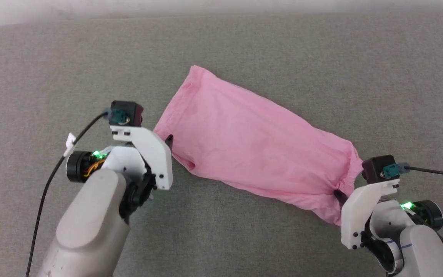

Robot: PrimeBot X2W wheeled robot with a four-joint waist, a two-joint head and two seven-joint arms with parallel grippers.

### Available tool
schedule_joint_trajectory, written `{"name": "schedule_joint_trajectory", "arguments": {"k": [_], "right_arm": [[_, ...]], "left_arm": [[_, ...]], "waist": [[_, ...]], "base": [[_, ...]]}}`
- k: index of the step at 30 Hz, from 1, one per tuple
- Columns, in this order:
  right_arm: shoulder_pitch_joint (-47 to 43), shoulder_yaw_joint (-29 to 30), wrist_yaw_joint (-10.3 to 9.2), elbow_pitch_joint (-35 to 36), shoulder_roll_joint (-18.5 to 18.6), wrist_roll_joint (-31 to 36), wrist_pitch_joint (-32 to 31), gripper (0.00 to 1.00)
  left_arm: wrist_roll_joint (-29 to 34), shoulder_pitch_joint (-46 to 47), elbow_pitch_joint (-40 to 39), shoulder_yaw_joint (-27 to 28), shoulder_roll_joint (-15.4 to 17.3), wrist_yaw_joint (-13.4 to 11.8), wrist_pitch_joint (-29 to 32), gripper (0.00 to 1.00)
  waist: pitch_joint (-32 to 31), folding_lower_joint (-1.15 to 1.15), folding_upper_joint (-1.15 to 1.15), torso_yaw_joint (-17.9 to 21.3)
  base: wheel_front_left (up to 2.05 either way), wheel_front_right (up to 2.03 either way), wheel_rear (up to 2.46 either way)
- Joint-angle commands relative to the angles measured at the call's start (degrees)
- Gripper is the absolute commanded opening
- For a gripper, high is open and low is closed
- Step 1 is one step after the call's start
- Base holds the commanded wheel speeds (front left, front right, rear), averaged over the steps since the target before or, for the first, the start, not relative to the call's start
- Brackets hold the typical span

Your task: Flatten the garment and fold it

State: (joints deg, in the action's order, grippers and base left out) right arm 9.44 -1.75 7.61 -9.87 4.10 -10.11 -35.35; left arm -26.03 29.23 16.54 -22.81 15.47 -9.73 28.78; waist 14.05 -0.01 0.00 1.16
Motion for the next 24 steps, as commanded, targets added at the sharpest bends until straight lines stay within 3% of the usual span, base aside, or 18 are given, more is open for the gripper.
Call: {"name": "schedule_joint_trajectory", "arguments": {"k": [1, 11, 12, 13, 18, 24], "right_arm": [[0.43, -0.48, -0.12, -0.67, 0.15, -0.43, -0.1, 0.0], [0.97, -0.74, -0.12, -0.29, 1.36, -1.41, -0.08, 0.0], [0.98, -0.72, -0.12, -0.35, 1.38, -1.51, -0.03, 0.0], [0.96, -0.72, -0.12, -0.41, 1.42, -1.58, 0.02, 0.0], [0.71, -0.53, -0.12, -0.36, 1.61, -1.84, 0.11, 0.0], [0.71, -1.03, -0.12, 0.03, 2.96, -2.96, 0.21, 0.0]], "left_arm": [[-0.77, 1.85, 1.24, 0.04, -0.54, -0.61, 1.27, 1.0], [-2.31, 6.06, 12.18, -1.93, -1.65, -1.25, 12.58, 1.0], [-2.83, 5.62, 12.73, -1.83, -1.84, -1.23, 13.03, 0.85], [-3.21, 5.15, 13.13, -1.87, -1.98, -1.13, 13.39, 0.02], [-5.94, 3.28, 12.69, -0.57, -2.69, -0.32, 12.95, 0.0], [-8.53, 2.59, 9.06, 3.56, -2.73, -0.05, 6.12, 0.0]], "waist": [[0.74, 0.01, 0.0, 0.72], [2.78, 0.01, 0.0, 2.81], [2.82, 0.01, 0.0, 2.91], [2.84, 0.01, 0.0, 2.96], [2.47, 0.01, 0.0, 2.35], [0.45, 0.01, 0.0, 0.57]], "base": [[0.0, 0.0, 0.0], [0.0, 0.0, 0.0], [0.0, 0.0, 0.0], [0.0, 0.0, 0.0], [0.0, 0.0, 0.0], [0.0, 0.0, 0.0]]}}
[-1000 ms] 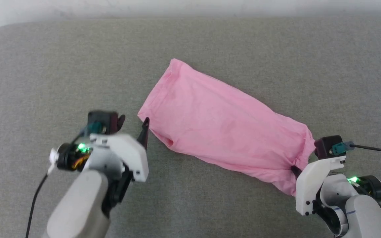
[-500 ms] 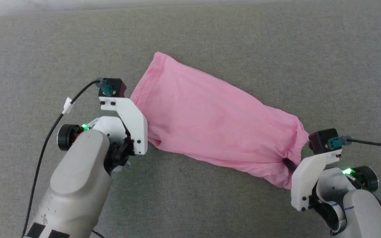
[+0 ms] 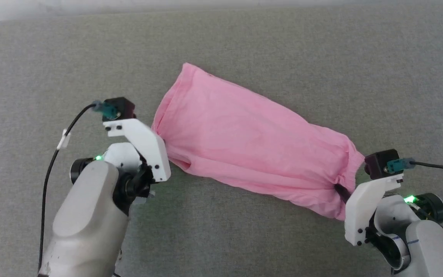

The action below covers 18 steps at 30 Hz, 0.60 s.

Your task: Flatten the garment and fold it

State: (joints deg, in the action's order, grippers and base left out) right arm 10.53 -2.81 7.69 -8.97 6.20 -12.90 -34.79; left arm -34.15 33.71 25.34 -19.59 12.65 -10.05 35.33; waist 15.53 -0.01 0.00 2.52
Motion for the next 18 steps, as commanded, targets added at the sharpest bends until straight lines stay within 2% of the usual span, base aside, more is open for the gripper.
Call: {"name": "schedule_joint_trajectory", "arguments": {"k": [1, 10, 18], "right_arm": [[-0.38, -0.3, -0.2, -0.87, 1.31, -0.68, -0.41, 0.0], [-0.38, -5.11, -0.2, -0.12, 10.53, -5.02, -2.81, 0.0], [0.56, -7.21, -0.2, 0.38, 16.4, -8.57, -5.47, 0.0]], "left_arm": [[-1.12, -2.31, -0.64, 1.33, -0.12, 0.26, -1.92, 0.0], [-4.31, -12.96, -12.58, 5.66, -0.43, -0.57, -9.79, 0.0], [-6.28, -26.28, -21.16, 4.37, -2.82, -2.58, -10.49, 0.0]], "waist": [[-1.65, 0.01, 0.0, -1.06], [-6.78, 0.01, 0.0, -4.01], [-8.47, 0.01, 0.0, -7.74]], "base": [[0.0, 0.0, 0.0], [0.0, 0.0, 0.0], [0.0, 0.0, 0.0]]}}
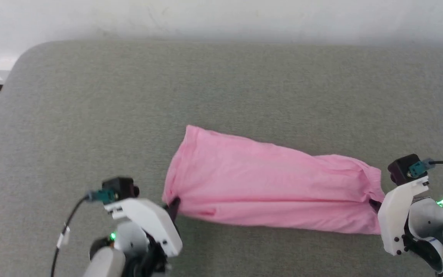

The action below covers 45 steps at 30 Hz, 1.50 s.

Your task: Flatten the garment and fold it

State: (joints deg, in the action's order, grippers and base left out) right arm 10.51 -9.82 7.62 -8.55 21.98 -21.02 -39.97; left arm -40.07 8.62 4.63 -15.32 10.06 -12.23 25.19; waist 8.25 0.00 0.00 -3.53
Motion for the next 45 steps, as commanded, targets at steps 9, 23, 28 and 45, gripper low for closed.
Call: {"name": "schedule_joint_trajectory", "arguments": {"k": [9, 23, 28, 45], "right_arm": [[2.12, -2.11, -0.13, -2.89, 2.25, -0.78, -0.8, 0.0], [-1.26, 8.24, -0.13, -1.87, -5.39, -1.51, 2.39, 1.0], [-1.32, 12.38, -0.13, -0.25, -9.36, 1.01, 0.64, 1.0], [4.53, 12.66, -0.13, -10.9, -12.53, 10.06, -6.68, 1.0]], "left_arm": [[-2.11, -6.05, 2.49, -1.23, -1.91, 0.19, -0.76, 0.45], [3.05, -1.43, -3.03, 3.84, 3.05, 0.82, -11.99, 1.0], [12.73, 0.5, -3.78, 3.64, 5.6, 4.01, -30.81, 1.0], [27.32, 0.64, -3.91, 6.44, -1.32, 8.15, -40.17, 1.0]], "waist": [[-2.39, 0.0, 0.0, -4.35], [-4.94, 0.0, 0.0, -3.8], [-4.12, 0.0, 0.0, -3.39], [0.28, 0.0, 0.0, -4.71]], "base": [[0.0, 0.0, 0.0], [0.0, 0.0, 0.0], [0.0, 0.0, 0.0], [0.0, 0.0, 0.0]]}}
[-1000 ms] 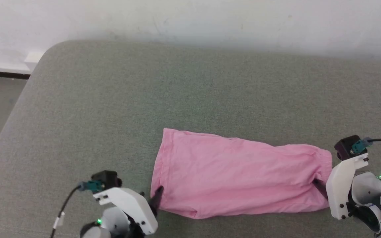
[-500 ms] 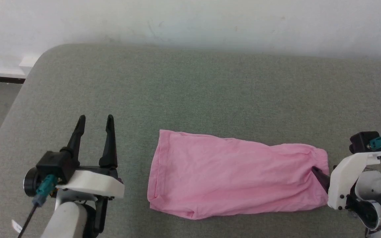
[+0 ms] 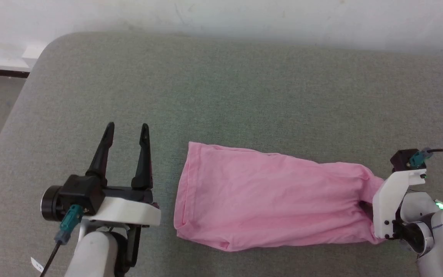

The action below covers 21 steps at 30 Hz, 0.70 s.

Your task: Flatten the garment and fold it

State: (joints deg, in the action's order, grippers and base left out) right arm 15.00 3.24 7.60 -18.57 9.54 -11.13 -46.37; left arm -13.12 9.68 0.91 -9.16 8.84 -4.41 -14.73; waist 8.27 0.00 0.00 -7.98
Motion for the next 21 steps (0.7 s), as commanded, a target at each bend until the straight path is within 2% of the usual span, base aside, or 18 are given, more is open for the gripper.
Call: {"name": "schedule_joint_trajectory", "arguments": {"k": [1, 3, 4, 5, 6, 11, 15, 21], "right_arm": [[-0.03, -0.72, -0.11, -1.53, -0.05, -0.04, -0.56, 1.0], [-0.25, -1.32, -0.11, -2.68, 0.19, -0.46, -1.53, 1.0], [-0.28, -1.51, -0.11, -2.9, 0.23, -0.88, -1.62, 0.24], [-0.29, -1.74, -0.11, -2.96, 0.33, -1.27, -1.51, 0.04], [-0.29, -2.12, -0.11, -2.91, 0.59, -1.73, -1.36, 0.0], [0.53, -0.58, -0.11, -2.43, 2.71, -4.29, 0.44, 0.0], [1.61, 3.56, -0.11, -3.78, 5.95, -3.64, 0.77, 0.0], [2.86, 10.64, -0.11, -7.68, 9.82, 0.76, 0.13, 0.0]], "left_arm": [[0.61, -0.58, -0.15, 0.71, -0.51, 0.66, -0.26, 1.0], [1.24, -0.86, -0.12, 1.48, -1.11, 1.38, -0.26, 1.0], [1.48, -1.03, -0.11, 1.88, -1.42, 1.69, -0.26, 1.0], [1.7, -1.23, -0.07, 2.25, -1.69, 2.0, -0.26, 1.0], [1.96, -1.38, -0.11, 2.6, -1.94, 2.29, -0.26, 1.0], [3.23, -1.59, -0.13, 4.26, -2.87, 3.52, -0.26, 1.0], [4.11, -1.5, 0.15, 5.07, -3.43, 4.36, -0.27, 1.0], [5.13, -1.18, 0.91, 5.76, -4.03, 5.42, -0.27, 1.0]], "waist": [[0.36, 0.0, 0.0, -0.34], [0.46, 0.0, 0.0, -0.4], [0.45, 0.0, 0.0, -0.38], [0.44, 0.0, 0.0, -0.34], [0.44, 0.0, 0.0, -0.28], [0.29, 0.0, 0.0, 0.36], [0.26, 0.0, 0.0, 0.91], [0.68, 0.0, 0.0, 1.7]], "base": [[0.0, 0.0, 0.0], [0.0, 0.0, 0.0], [0.0, 0.0, 0.0], [0.0, 0.0, 0.0], [0.0, 0.0, 0.0], [0.0, 0.0, 0.0], [0.0, 0.0, 0.0], [0.0, 0.0, 0.0]]}}
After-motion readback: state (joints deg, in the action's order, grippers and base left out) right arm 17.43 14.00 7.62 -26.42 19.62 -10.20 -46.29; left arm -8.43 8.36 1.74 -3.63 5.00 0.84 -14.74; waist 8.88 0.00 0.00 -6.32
